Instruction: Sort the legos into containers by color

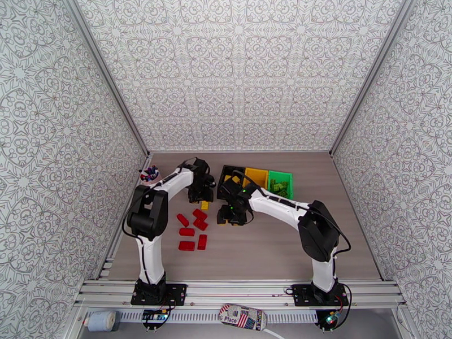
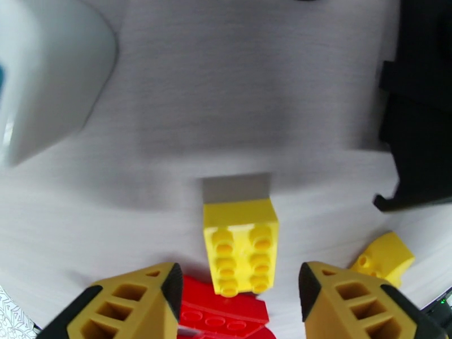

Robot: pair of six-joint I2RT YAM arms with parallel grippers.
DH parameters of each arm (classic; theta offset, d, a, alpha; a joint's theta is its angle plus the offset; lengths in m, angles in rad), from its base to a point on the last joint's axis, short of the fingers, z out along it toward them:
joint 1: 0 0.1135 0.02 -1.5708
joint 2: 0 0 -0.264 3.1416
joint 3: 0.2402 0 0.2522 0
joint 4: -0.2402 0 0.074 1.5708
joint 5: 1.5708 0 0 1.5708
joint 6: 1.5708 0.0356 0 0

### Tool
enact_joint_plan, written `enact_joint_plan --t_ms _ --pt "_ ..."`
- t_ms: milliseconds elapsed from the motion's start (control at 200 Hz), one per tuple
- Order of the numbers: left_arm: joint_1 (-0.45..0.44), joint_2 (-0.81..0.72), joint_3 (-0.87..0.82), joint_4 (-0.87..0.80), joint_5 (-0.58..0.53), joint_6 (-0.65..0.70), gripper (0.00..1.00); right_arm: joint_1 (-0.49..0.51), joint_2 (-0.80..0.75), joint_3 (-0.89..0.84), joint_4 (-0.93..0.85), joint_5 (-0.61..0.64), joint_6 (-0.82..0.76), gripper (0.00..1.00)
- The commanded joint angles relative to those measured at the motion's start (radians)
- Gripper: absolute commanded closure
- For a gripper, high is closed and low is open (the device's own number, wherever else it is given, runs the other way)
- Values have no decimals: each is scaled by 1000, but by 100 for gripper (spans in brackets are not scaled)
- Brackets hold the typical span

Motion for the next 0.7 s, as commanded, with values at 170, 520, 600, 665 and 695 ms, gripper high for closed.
enact_joint_plan --t_ms 170,520,600,665,695 --pt "-25 48 26 -3 -21 5 46 -18 -34 -17 -29 11 0 44" --pt "-29 52 14 3 -21 -24 61 -43 -51 -23 -33 -5 -22 45" --pt "-28 31 17 1 -23 -34 65 -49 -55 -23 -31 -10 -27 45" --pt "-27 7 24 -3 -24 -42 68 -50 -58 -22 -24 -17 -31 45" --pt "-25 -4 24 -6 -23 -46 68 -53 -59 -21 -21 -22 -32 45"
